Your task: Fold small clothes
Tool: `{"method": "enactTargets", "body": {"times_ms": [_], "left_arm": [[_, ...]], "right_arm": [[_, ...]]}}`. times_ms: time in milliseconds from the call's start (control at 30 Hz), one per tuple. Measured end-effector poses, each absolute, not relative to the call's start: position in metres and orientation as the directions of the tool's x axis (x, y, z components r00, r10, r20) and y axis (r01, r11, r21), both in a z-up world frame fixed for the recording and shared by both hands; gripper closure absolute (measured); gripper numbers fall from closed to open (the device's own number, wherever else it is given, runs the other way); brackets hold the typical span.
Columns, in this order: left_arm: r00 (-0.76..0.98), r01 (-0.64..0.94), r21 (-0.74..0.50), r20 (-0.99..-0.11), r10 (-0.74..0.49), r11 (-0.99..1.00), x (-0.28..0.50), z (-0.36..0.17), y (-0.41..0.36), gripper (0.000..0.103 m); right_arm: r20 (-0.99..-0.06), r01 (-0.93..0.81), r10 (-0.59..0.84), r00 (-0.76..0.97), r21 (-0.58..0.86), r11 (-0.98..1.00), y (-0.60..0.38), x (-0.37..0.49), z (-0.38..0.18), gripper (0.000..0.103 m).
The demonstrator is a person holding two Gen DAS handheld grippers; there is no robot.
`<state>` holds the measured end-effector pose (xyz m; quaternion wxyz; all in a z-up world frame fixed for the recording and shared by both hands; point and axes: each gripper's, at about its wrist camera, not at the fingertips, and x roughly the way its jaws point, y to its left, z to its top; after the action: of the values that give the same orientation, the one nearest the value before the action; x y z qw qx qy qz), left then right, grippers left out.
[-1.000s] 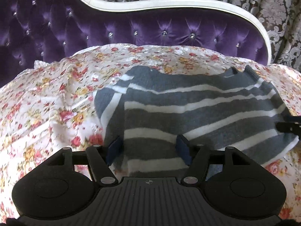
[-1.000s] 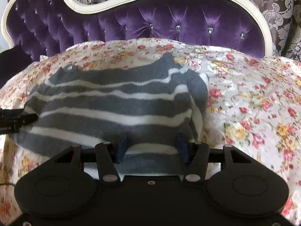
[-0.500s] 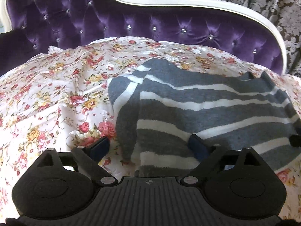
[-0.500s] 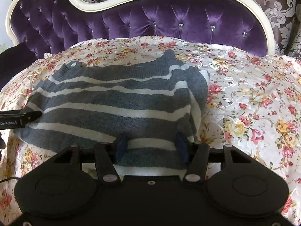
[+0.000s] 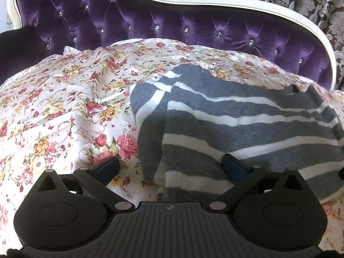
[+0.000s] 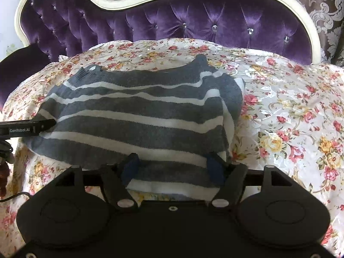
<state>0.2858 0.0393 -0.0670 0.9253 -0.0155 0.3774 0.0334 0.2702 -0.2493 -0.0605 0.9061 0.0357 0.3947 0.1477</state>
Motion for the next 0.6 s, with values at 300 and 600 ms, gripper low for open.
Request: {"method": "enactTargets", "body": {"times_ms": [300, 600], "left_arm": [[0.709, -0.071, -0.005, -0.704, 0.047, 0.997, 0.287, -0.067, 0.04, 0.0], [0.704, -0.072, -0.005, -0.709, 0.047, 0.997, 0.288, -0.067, 0.04, 0.0]], "right_arm": [[-0.549, -0.162, 0.33, 0.768, 0.332, 0.929, -0.279, 0.269, -0.033, 0.021], [-0.542, -0.222, 0.437, 0.718, 0.416, 0.882, -0.251, 0.332, -0.032, 0.016]]}}
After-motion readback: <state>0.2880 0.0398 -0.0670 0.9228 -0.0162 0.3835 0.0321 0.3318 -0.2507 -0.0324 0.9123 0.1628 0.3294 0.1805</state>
